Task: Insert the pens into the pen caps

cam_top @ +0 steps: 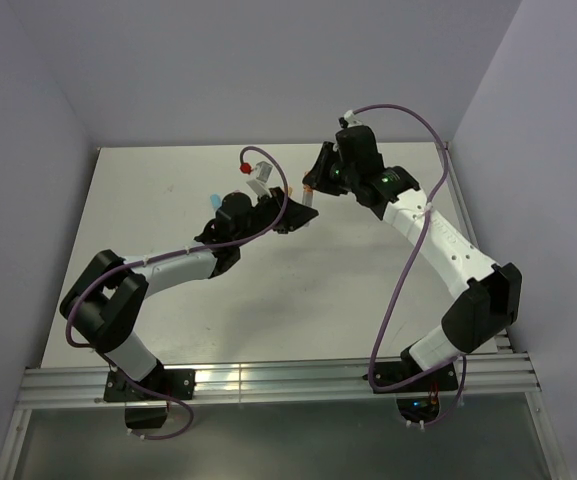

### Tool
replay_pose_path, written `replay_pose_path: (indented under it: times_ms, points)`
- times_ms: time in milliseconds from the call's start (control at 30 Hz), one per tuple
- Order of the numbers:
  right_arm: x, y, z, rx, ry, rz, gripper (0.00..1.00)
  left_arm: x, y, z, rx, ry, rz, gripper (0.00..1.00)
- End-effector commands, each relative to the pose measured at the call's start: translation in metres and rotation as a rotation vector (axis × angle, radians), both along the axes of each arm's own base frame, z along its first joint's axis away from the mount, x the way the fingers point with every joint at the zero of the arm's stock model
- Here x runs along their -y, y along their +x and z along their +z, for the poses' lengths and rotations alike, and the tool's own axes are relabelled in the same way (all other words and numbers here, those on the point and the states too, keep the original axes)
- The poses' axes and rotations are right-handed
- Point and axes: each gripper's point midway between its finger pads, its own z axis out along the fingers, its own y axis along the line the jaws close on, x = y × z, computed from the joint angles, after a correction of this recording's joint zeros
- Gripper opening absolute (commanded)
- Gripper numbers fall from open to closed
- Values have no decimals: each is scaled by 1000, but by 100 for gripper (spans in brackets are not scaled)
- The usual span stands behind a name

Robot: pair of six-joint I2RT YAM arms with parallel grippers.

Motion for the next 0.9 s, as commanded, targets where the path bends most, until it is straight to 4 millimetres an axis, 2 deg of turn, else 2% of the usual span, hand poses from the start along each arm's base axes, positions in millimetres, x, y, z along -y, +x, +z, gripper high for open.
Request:
replay_pose_path:
  times_ms: [0,267,500,567,767,867]
  points:
    - [-8,-17,23,55,13,36,0,-6,14,57,132,-108,66,0]
    - [-22,-29,37,130,-25,78,0,-13,18,81,200,-149,65,0]
    - [-32,-46,55,198,-23,164,0,-29,6,123,339,-204,34,0]
    - [-36,-56,64,227,-16,209,0,-33,0,136,381,-213,28,0]
    - [-45,-77,71,260,-21,300,0,-43,-10,165,479,-215,35,0]
    - [-57,-90,73,266,1,363,0,-47,-11,175,518,-207,52,0]
